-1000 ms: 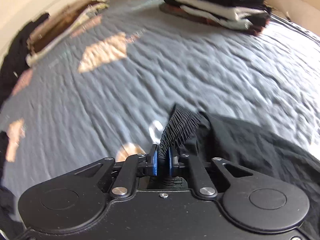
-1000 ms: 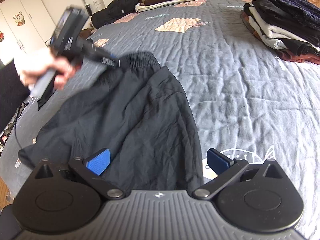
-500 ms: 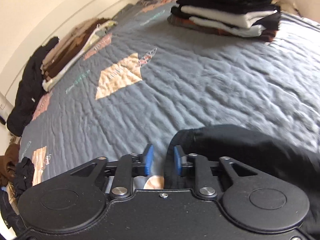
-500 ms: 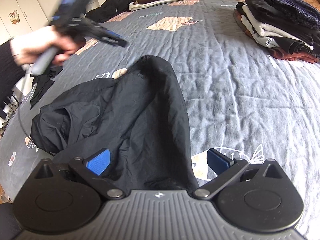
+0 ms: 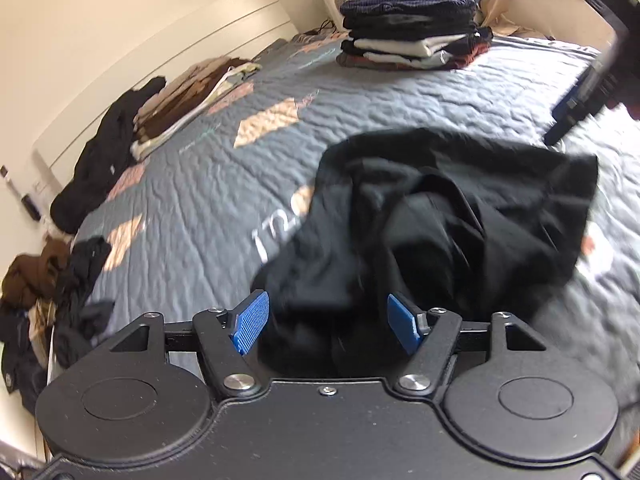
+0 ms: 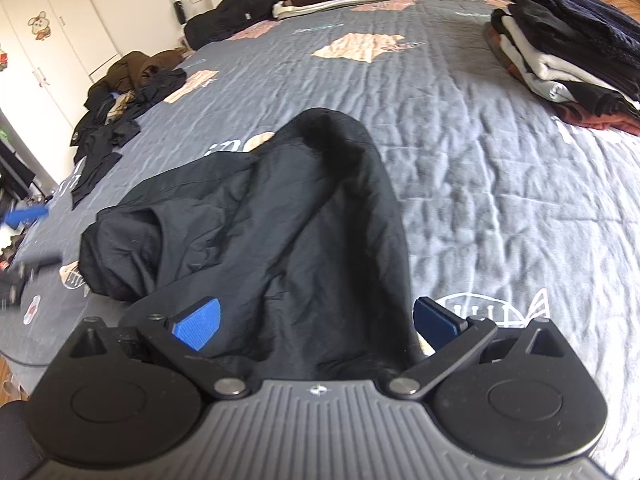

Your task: Fold clothes

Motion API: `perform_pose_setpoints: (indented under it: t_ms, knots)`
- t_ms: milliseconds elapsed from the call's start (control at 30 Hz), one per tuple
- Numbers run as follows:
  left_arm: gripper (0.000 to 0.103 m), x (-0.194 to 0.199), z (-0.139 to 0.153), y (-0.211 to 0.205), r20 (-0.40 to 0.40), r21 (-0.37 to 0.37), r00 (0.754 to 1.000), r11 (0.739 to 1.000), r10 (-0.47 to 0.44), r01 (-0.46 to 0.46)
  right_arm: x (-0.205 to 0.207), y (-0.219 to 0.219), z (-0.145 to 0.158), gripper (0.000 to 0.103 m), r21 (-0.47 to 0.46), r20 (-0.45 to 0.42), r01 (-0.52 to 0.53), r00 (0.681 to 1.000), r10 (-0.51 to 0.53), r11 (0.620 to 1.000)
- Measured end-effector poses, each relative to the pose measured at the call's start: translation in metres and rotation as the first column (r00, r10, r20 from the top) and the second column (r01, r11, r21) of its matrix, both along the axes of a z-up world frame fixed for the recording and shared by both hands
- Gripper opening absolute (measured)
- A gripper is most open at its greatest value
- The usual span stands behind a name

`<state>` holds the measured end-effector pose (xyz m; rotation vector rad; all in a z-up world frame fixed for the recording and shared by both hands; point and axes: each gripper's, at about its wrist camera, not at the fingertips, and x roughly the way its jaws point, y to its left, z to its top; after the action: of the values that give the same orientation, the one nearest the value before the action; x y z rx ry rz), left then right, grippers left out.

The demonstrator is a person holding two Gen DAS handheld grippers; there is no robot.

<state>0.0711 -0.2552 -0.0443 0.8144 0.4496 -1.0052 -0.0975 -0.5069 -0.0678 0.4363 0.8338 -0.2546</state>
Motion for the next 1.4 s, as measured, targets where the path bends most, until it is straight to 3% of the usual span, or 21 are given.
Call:
perform_pose_setpoints:
  t_ms: [200,433,467,567,633,733,867,933,1000,1233,1367,1400]
  knots:
    - [0.064,-0.024,-0.040,0.015,-0.009,0.010,0.999,0.999,0.033,-0.033,0.005,0.019,0.008,0.103,-0.014,0.017,-0.043,0.999,0.043,0.999]
    - [0.064,-0.034,-0.093,-0.019,0.207,0.050,0.978,0.999,-0.004,-0.007,0.007,0.038,0.014,0.103,-0.029,0.022,-0.085,0.996,0.085,0.996]
    - [0.064,-0.029,-0.095,-0.024,0.203,0.041,0.979,0.999,-0.001,-0.007,0.006,0.039,0.014,0.103,-0.033,0.022,-0.088,0.996,0.089,0.996]
    - [0.060,-0.007,-0.096,-0.041,0.155,0.033,0.988,0.999,0.010,-0.015,0.006,0.040,0.014,0.103,-0.033,0.023,-0.092,0.995,0.093,0.995]
    - [0.036,0.004,-0.097,-0.049,0.149,0.048,0.989,0.999,0.006,-0.013,0.005,0.039,0.013,0.103,-0.030,0.023,-0.089,0.996,0.090,0.996]
    - [0.014,0.021,-0.090,-0.055,0.088,0.043,0.996,0.999,0.016,-0.020,0.004,0.034,0.012,0.103,-0.026,0.021,-0.079,0.997,0.080,0.997]
    - [0.010,0.040,-0.052,-0.046,-0.107,-0.016,0.993,0.998,0.053,-0.055,0.002,0.025,0.009,0.103,-0.012,0.018,-0.056,0.998,0.056,0.998]
    - [0.008,0.046,-0.027,-0.036,-0.204,-0.062,0.978,0.997,0.037,-0.051,0.001,0.022,0.009,0.103,-0.004,0.018,-0.044,0.999,0.044,0.999]
    - [0.007,0.054,0.000,-0.021,-0.319,-0.123,0.948,0.991,0.015,-0.057,0.000,0.020,0.009,0.103,0.000,0.018,-0.039,0.999,0.039,0.999]
    - [0.007,0.045,0.049,0.001,-0.337,-0.190,0.941,0.980,-0.005,-0.063,0.002,0.023,0.009,0.103,0.002,0.018,-0.050,0.999,0.050,0.999]
    - [0.010,0.015,0.018,-0.005,-0.323,-0.072,0.946,0.997,-0.027,0.003,0.004,0.026,0.010,0.103,-0.001,0.019,-0.060,0.998,0.060,0.998]
    - [0.011,0.010,0.006,-0.003,-0.349,-0.052,0.936,0.998,-0.034,0.017,0.004,0.026,0.010,0.103,-0.001,0.020,-0.061,0.998,0.061,0.998]
